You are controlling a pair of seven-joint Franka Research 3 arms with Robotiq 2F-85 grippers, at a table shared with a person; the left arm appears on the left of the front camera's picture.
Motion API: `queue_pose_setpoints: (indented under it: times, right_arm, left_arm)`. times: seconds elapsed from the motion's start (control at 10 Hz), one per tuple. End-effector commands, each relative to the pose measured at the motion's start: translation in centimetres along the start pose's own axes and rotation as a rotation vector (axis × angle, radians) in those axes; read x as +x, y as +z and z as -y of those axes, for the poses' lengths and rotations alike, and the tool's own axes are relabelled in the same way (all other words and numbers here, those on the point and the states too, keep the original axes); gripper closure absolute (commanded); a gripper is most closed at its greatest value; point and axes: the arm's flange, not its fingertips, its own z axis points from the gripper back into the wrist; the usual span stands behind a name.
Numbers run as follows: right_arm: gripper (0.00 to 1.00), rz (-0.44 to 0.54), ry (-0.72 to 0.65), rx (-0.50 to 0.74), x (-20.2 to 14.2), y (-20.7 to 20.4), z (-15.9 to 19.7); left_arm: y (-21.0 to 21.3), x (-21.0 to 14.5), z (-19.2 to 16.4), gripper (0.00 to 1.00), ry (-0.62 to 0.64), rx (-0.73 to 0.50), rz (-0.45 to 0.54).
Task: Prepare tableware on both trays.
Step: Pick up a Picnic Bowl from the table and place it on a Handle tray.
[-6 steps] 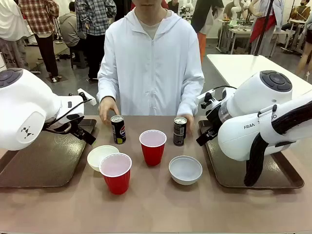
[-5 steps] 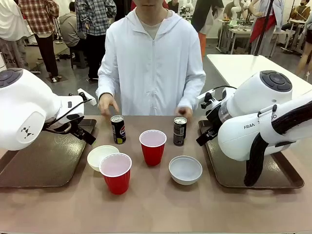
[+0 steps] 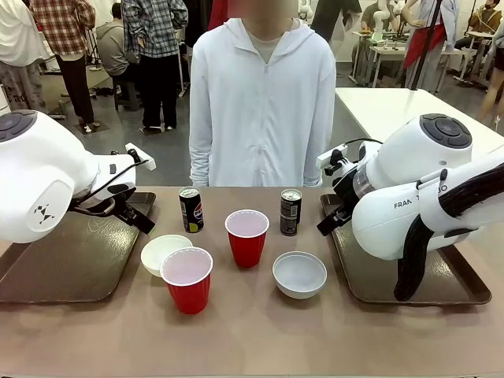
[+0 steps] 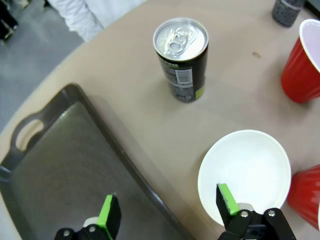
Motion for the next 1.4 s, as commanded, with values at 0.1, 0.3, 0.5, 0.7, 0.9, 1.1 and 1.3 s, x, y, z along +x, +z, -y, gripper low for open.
queue_pose_setpoints:
  times: [0.1,0.3,0.5,0.7,0.9,1.1,1.3]
  right_arm:
    - [0.00,0.000,0.000,0.000,0.0,0.0,0.0]
    - [0.00,0.000,0.000,0.000,0.0,0.0,0.0]
    - [0.00,0.000,0.000,0.000,0.0,0.0,0.0]
    - [0.00,0.051,-0.020,0.030,-0.9,5.3,-1.9]
    - [0.00,-0.067,-0.014,0.090,-5.8,12.8,-5.6]
    - [0.00,-0.246,-0.081,0.200,-12.3,13.5,-7.6]
    - [0.00,-0.379,-0.185,0.327,-17.3,10.3,-7.7]
  left_arm:
    - [0.0,0.0,0.0,0.00,0.000,0.000,0.000]
    - [0.0,0.0,0.0,0.00,0.000,0.000,0.000]
    - [0.0,0.0,0.0,0.00,0.000,0.000,0.000]
    - [4.1,-1.9,0.0,0.00,-0.112,0.078,0.008]
    - [12.6,-6.8,-0.1,0.00,-0.050,-0.033,-0.081]
    - [14.3,-12.0,0.3,0.00,-0.046,-0.200,-0.221]
    - [11.6,-14.5,1.5,0.00,-0.036,-0.322,-0.292]
